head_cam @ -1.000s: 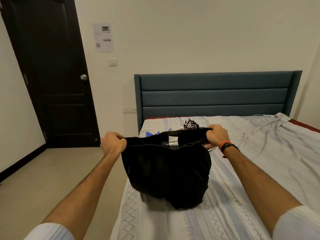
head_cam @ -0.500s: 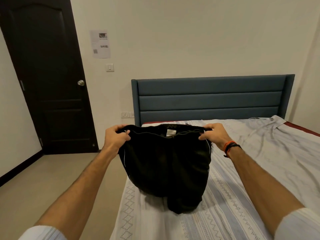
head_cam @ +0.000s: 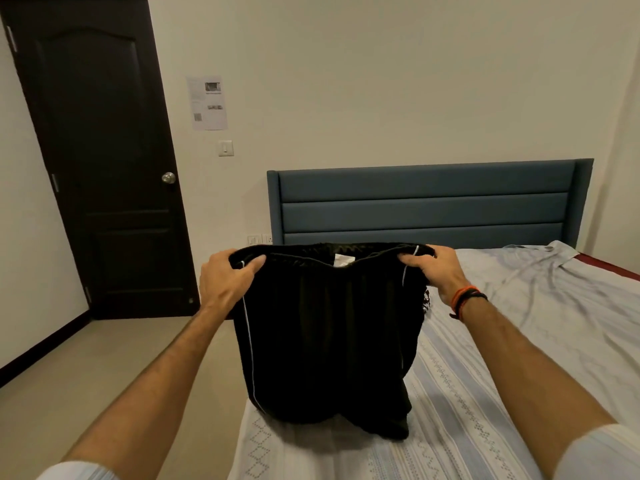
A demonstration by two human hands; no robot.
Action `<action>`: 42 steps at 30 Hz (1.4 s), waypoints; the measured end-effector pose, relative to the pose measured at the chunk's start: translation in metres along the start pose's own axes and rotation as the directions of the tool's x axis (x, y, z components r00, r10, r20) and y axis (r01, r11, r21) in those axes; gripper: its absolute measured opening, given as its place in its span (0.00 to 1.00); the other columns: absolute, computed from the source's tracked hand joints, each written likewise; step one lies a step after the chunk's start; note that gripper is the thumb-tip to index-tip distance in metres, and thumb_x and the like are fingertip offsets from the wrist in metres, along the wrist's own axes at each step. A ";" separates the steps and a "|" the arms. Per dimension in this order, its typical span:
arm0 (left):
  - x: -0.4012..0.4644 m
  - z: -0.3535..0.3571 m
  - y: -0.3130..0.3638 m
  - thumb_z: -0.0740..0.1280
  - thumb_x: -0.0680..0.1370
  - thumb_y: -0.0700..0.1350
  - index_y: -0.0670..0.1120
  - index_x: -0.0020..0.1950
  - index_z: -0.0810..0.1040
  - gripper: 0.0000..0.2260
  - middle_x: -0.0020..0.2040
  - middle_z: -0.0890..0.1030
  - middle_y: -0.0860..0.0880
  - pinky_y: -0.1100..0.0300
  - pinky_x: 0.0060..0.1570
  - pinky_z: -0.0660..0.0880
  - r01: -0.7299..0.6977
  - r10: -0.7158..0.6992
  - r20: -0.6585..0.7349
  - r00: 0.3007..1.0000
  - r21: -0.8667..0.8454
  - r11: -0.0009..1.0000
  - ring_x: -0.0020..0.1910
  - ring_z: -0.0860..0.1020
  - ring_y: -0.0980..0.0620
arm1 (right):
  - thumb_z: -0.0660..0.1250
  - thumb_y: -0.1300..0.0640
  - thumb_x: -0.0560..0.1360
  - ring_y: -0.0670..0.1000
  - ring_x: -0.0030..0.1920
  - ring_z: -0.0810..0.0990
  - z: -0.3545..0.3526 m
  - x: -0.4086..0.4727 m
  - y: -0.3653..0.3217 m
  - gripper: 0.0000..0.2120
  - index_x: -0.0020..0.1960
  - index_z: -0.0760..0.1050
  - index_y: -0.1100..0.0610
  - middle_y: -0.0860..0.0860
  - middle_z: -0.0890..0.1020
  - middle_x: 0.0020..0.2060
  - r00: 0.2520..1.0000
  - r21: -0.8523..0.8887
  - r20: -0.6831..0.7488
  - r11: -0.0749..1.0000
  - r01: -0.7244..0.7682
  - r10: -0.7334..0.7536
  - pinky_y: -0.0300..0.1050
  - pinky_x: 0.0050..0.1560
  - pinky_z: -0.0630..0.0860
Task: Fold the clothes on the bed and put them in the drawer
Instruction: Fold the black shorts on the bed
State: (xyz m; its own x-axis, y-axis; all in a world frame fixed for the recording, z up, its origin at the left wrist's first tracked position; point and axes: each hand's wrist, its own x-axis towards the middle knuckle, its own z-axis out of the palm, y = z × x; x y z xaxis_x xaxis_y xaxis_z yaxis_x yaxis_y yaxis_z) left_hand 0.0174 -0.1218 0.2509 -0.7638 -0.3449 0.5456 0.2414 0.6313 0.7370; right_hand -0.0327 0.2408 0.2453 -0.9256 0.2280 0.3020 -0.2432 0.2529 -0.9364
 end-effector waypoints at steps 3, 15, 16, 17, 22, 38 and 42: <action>-0.004 0.005 0.001 0.71 0.77 0.46 0.42 0.56 0.82 0.11 0.46 0.84 0.44 0.49 0.51 0.81 0.173 -0.135 0.142 0.981 -0.300 0.938 0.48 0.83 0.45 | 0.76 0.59 0.70 0.59 0.45 0.86 0.012 -0.005 0.002 0.07 0.45 0.83 0.61 0.58 0.86 0.42 0.998 0.120 0.040 0.991 -0.061 0.057 0.52 0.49 0.82; 0.004 0.003 0.007 0.72 0.76 0.44 0.38 0.57 0.80 0.13 0.50 0.84 0.43 0.52 0.49 0.80 0.629 -0.465 0.424 0.777 -0.501 0.595 0.48 0.82 0.45 | 0.75 0.54 0.72 0.56 0.44 0.84 0.016 -0.001 -0.013 0.15 0.51 0.80 0.65 0.61 0.84 0.48 0.958 0.138 0.183 0.959 -0.246 0.220 0.48 0.46 0.82; 0.006 0.014 0.002 0.73 0.75 0.44 0.37 0.60 0.76 0.18 0.53 0.81 0.42 0.52 0.51 0.77 0.629 -0.564 0.280 0.777 -0.311 0.712 0.50 0.79 0.45 | 0.75 0.52 0.72 0.57 0.47 0.82 0.025 -0.001 -0.007 0.17 0.52 0.78 0.65 0.60 0.82 0.49 0.974 -0.185 0.043 0.960 -0.212 0.223 0.48 0.48 0.79; 0.004 0.023 0.002 0.74 0.74 0.43 0.36 0.62 0.74 0.20 0.54 0.78 0.42 0.53 0.50 0.75 0.600 -0.586 0.137 0.798 -0.102 0.793 0.50 0.76 0.45 | 0.74 0.50 0.73 0.57 0.48 0.79 0.034 -0.006 -0.005 0.17 0.50 0.77 0.64 0.58 0.80 0.47 0.987 -0.434 -0.056 0.887 -0.157 0.148 0.48 0.49 0.76; -0.013 0.062 0.013 0.75 0.72 0.47 0.38 0.59 0.75 0.20 0.54 0.80 0.41 0.50 0.52 0.80 0.521 -0.512 0.198 0.836 0.008 0.854 0.52 0.80 0.42 | 0.70 0.50 0.76 0.54 0.38 0.77 0.085 -0.032 -0.018 0.17 0.35 0.73 0.59 0.53 0.76 0.32 0.995 -0.545 0.074 0.833 0.099 -0.070 0.43 0.39 0.68; -0.028 0.072 0.046 0.55 0.83 0.58 0.37 0.64 0.77 0.26 0.59 0.81 0.38 0.51 0.60 0.78 0.688 -0.295 0.646 0.704 -0.516 0.510 0.59 0.80 0.42 | 0.71 0.56 0.70 0.50 0.39 0.80 0.122 -0.049 -0.043 0.03 0.39 0.77 0.50 0.48 0.81 0.35 0.932 -0.404 0.305 0.860 0.311 -0.194 0.39 0.36 0.71; -0.030 0.061 0.031 0.69 0.78 0.38 0.39 0.57 0.81 0.08 0.53 0.83 0.42 0.57 0.46 0.83 0.566 -0.407 0.400 0.821 -0.477 0.673 0.47 0.84 0.47 | 0.69 0.61 0.68 0.53 0.40 0.84 0.112 -0.035 -0.048 0.01 0.38 0.80 0.59 0.53 0.84 0.36 0.946 -0.130 0.294 0.975 0.182 -0.137 0.46 0.41 0.79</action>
State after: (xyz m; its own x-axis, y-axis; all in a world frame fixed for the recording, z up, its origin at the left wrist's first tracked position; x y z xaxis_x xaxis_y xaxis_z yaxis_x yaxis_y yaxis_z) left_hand 0.0114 -0.0499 0.2334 -0.9651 -0.2618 -0.0115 0.0158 -0.1019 0.9947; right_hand -0.0207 0.1156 0.2598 -0.9274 -0.0953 0.3618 -0.3677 0.4102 -0.8345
